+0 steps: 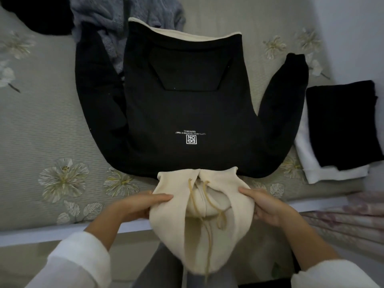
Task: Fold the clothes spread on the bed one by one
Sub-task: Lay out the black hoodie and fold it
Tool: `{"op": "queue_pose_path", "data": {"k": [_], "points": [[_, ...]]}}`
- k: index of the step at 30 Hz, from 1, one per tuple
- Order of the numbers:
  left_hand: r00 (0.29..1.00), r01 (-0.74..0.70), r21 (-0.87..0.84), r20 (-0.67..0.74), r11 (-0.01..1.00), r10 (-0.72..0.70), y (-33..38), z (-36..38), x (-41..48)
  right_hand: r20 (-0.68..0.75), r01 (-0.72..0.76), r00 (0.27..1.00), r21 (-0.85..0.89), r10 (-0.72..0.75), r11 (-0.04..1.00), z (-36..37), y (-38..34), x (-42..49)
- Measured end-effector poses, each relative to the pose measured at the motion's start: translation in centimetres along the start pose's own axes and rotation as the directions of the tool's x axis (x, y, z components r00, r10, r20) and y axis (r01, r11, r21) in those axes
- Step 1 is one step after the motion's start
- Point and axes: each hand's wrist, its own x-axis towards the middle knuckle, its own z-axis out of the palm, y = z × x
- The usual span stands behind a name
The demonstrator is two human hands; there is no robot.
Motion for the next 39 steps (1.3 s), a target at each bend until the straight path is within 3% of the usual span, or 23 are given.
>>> {"op": "queue_pose_path", "data": {"k": [2, 5, 8, 10, 12, 13, 14, 15, 17, 18, 20, 22, 24, 25, 26, 29, 30, 31, 34, 39], "points": [[0.991, 0.053, -0.058, 0.126, 0.997, -0.045, -0.2, -0.4, -0.6, 0.090, -0.030, 0.996, 0.149, 0.016, 0.988, -0.3, -0.2, -0.4], [0.977, 0.097, -0.152, 0.203, 0.984, -0.065, 0.5, -1.0, -1.2, 0.157, -0.005, 0.987, 0.292, -0.043, 0.956, -0.5, -2.0, -0.5], [0.990, 0.082, -0.471, 0.138, 0.878, -0.018, 2.6, -1.2, -0.8, 0.118, 0.059, 0.985, 0.465, -0.128, 0.884, 0.4, -5.7, 0.4], [0.994, -0.063, -0.738, 0.013, 0.671, 0.108, 5.1, -1.1, 0.0, -0.002, 0.127, 0.986, 0.652, -0.167, 0.747, 1.2, -8.6, 1.6], [0.968, -0.182, -0.932, -0.113, 0.313, 0.226, 7.6, -0.9, 0.9, -0.092, 0.187, 0.975, 0.828, -0.200, 0.528, 2.0, -11.0, 2.8], [0.953, -0.220, -0.958, -0.171, 0.184, 0.248, 8.6, -0.9, 1.4, -0.112, 0.207, 0.969, 0.856, -0.221, 0.475, 2.4, -11.8, 3.6], [0.945, -0.246, -0.961, -0.208, 0.127, 0.252, 9.4, -0.8, 1.9, -0.125, 0.229, 0.965, 0.832, -0.231, 0.506, 2.8, -12.4, 4.2], [0.942, -0.274, -0.949, -0.233, 0.154, 0.244, 10.1, -0.8, 2.5, -0.141, 0.259, 0.961, 0.757, -0.237, 0.600, 3.3, -12.7, 4.9], [0.930, -0.355, -0.856, -0.280, 0.377, 0.239, 11.0, -0.4, 3.7, -0.178, 0.334, 0.942, 0.450, -0.283, 0.828, 4.2, -13.0, 6.2], [0.918, -0.396, -0.762, -0.312, 0.513, 0.244, 11.4, -0.2, 4.2, -0.182, 0.359, 0.930, 0.270, -0.319, 0.893, 4.6, -13.0, 6.6], [0.867, -0.475, -0.475, -0.399, 0.741, 0.299, 11.9, 0.0, 5.1, -0.151, 0.391, 0.905, -0.067, -0.397, 0.918, 5.1, -13.1, 7.6], [0.787, -0.495, -0.046, -0.448, 0.867, 0.425, 11.8, -0.3, 6.2, -0.077, 0.390, 0.896, -0.333, -0.437, 0.858, 5.3, -13.5, 8.6], [0.750, -0.368, 0.445, -0.376, 0.816, 0.544, 11.2, -0.8, 7.5, -0.014, 0.365, 0.895, -0.552, -0.445, 0.750, 5.3, -13.9, 9.4], [0.776, -0.273, 0.622, -0.308, 0.733, 0.550, 10.7, -1.0, 8.1, 0.028, 0.347, 0.897, -0.663, -0.441, 0.663, 5.2, -13.9, 9.8], [0.827, -0.179, 0.738, -0.246, 0.650, 0.506, 10.3, -1.1, 8.4, 0.104, 0.333, 0.899, -0.792, -0.425, 0.511, 5.2, -13.7, 10.3], [0.917, 0.052, 0.907, -0.209, 0.418, 0.340, 8.5, -0.8, 9.2, 0.281, 0.264, 0.909, -0.960, -0.306, -0.095, 4.9, -11.9, 11.1], [0.907, 0.110, 0.937, -0.231, 0.332, 0.351, 8.1, -0.7, 9.3, 0.297, 0.226, 0.896, -0.945, -0.329, -0.237, 4.8, -11.3, 11.3], [0.888, 0.150, 0.953, -0.248, 0.264, 0.388, 7.9, -0.6, 9.4, 0.308, 0.191, 0.874, -0.929, -0.375, -0.316, 4.8, -10.8, 11.3], [0.863, 0.123, 0.962, -0.225, 0.245, 0.452, 8.2, -0.9, 9.5, 0.362, 0.211, 0.839, -0.904, -0.405, -0.371, 4.6, -10.4, 11.4], [0.957, -0.026, 0.930, -0.083, 0.365, 0.279, 8.1, -0.8, 8.6, 0.266, 0.262, 0.957, -0.964, -0.115, -0.050, 3.2, -10.2, 10.4]]}}
